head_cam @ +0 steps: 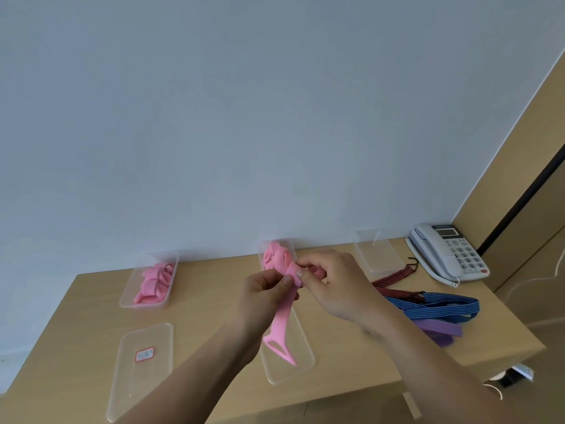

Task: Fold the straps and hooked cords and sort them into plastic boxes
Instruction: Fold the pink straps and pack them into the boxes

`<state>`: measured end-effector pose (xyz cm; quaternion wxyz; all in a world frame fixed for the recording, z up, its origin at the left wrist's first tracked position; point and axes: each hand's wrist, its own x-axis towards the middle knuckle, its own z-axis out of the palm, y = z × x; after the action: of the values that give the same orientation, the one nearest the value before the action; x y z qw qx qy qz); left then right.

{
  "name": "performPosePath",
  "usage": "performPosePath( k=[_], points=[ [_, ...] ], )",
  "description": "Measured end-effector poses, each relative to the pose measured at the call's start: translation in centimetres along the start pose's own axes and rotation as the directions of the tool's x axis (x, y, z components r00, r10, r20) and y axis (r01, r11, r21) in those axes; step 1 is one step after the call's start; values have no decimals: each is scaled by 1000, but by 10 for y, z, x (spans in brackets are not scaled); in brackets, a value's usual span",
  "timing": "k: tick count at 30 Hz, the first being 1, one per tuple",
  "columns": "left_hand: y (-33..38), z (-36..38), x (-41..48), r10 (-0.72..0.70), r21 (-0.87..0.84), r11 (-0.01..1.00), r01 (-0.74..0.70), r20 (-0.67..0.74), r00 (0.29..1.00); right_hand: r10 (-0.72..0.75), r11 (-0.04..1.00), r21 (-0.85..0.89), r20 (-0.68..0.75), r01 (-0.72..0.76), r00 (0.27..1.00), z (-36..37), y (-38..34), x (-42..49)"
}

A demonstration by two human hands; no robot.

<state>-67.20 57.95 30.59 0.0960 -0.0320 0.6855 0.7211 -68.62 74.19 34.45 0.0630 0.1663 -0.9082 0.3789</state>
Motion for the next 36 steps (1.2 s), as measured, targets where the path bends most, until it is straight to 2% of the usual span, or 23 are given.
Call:
performPosePath(
  k=[3,10,14,18,22,29,31,32,34,36],
  points=[
    [-3,1,0,6,30,1000,-6,13,1000,25,999,-28,27,-24,999,-1,0,-1],
    [-7,-4,0,-97,27,995,96,15,995,80,997,-13,6,-80,997,2,7,-3],
    [-5,-8,-2,-133,-2,991,133,9,991,-6,997,-80,-47,2,999,9,10,-5],
    [-4,-11,-5,-70,-90,993,80,112,991,-109,985,-152,-201,79,974,18,8,-6],
    [-5,-15,-5,-21,-158,986,48,169,985,-133,984,-148,-261,97,956,26,4,-8],
    [-9,-24,-3,-52,-264,961,77,103,993,-192,981,-65,-241,182,951,28,-5,-14],
    [-12,-26,-2,-58,-256,964,76,79,995,-125,991,5,-256,130,959,26,-5,-13],
    [-14,-26,-2,-56,-245,967,72,74,996,-69,997,23,-218,76,974,25,-5,-12],
    [-17,-27,-2,-55,-230,971,67,58,997,22,999,31,-51,-21,998,23,-5,-10],
    [-18,-28,-2,-58,-238,969,67,44,997,36,996,75,68,-41,997,23,-7,-9]
  ],
)
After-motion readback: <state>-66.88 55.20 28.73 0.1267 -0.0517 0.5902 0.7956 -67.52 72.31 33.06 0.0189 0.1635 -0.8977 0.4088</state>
